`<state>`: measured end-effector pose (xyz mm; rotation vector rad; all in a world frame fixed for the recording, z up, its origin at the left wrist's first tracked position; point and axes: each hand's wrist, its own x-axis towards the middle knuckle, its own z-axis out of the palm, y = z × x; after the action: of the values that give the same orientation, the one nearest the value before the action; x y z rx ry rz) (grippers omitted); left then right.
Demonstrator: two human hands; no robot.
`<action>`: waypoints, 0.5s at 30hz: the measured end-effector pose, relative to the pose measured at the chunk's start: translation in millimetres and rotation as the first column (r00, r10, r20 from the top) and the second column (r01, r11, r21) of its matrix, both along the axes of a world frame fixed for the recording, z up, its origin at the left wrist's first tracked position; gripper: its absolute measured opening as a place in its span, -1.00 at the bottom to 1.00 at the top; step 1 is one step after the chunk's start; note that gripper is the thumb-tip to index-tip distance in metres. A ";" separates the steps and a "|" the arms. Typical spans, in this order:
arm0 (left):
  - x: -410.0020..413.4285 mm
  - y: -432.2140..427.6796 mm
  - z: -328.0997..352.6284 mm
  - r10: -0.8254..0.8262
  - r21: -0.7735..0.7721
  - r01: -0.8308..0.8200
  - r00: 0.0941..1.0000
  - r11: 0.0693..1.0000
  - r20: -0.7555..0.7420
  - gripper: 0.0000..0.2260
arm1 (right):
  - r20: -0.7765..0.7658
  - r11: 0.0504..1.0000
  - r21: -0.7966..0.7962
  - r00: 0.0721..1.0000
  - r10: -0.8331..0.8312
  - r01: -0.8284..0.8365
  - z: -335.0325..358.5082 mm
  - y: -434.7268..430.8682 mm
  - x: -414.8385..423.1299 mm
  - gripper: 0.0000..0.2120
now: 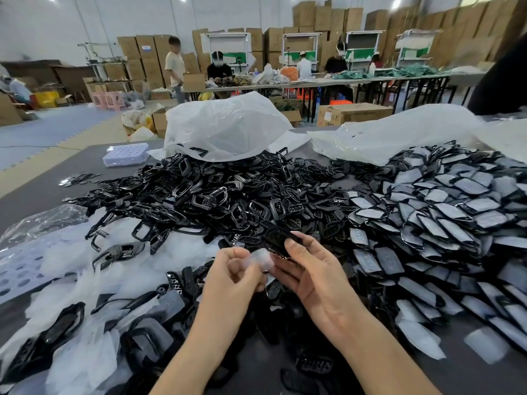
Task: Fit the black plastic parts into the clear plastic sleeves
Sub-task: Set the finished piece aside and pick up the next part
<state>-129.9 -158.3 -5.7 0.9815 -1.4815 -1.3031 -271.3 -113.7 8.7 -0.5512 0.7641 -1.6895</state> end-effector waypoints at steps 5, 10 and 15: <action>1.4 10.2 0.2 -0.058 -0.309 0.135 0.968 0.942 0.246 -0.78 | 0.059 0.999 -0.003 0.998 0.038 -0.038 1.6 2.3 -2.7 -0.71; 4.0 14.6 -0.8 -0.067 -0.290 0.119 0.981 0.950 0.183 -0.82 | 0.075 1.000 0.010 0.997 -0.012 0.012 1.5 1.2 -1.6 -0.70; 4.7 13.9 2.4 -0.006 -0.235 0.031 0.994 0.972 0.105 -0.85 | 0.035 0.991 0.017 0.990 -0.137 0.136 -1.7 -2.0 -3.2 -0.74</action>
<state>-125.2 -144.4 -3.4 0.8908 -1.6850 -1.0722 -274.5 -115.7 7.0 -0.4659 0.8025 -1.8135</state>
